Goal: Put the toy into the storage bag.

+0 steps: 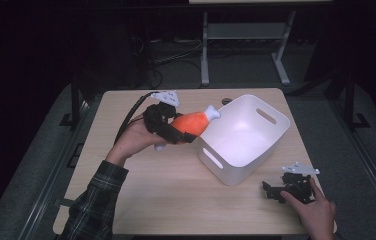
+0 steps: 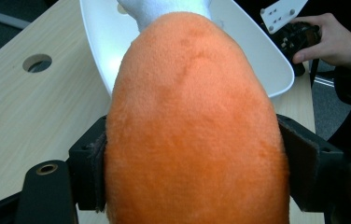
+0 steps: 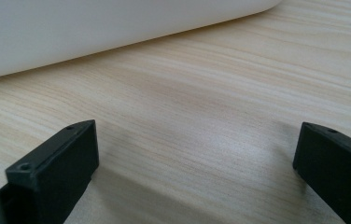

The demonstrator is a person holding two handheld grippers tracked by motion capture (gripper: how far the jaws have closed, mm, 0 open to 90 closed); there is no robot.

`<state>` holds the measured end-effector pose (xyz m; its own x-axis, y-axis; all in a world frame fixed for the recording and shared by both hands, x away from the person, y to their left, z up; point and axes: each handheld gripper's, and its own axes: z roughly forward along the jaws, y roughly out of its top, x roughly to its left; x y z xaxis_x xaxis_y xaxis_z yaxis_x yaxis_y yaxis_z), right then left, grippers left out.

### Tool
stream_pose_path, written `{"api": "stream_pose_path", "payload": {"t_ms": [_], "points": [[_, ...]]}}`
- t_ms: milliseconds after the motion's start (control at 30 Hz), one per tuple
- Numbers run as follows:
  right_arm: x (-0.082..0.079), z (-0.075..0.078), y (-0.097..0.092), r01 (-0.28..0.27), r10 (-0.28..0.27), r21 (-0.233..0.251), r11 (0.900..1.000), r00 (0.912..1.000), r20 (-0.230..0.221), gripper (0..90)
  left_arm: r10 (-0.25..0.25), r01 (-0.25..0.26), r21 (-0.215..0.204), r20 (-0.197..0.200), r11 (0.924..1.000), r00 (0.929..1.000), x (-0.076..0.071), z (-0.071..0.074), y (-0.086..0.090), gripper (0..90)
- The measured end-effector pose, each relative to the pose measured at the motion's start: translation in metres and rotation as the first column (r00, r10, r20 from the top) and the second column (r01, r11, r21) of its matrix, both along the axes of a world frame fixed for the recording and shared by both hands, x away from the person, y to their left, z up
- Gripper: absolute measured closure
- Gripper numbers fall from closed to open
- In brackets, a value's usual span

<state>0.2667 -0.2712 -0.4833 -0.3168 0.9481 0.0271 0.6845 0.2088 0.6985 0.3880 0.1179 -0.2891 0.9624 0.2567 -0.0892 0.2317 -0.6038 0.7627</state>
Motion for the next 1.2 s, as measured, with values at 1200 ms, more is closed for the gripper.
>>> {"api": "stream_pose_path", "payload": {"t_ms": [1200], "points": [[0.000,0.000,0.000,0.001,-0.001,-0.002,1.0000,1.0000,0.000,0.0,0.078,-0.078,0.036,0.019,0.9963,0.9968,0.044,0.002,-0.092,22.8]]}}
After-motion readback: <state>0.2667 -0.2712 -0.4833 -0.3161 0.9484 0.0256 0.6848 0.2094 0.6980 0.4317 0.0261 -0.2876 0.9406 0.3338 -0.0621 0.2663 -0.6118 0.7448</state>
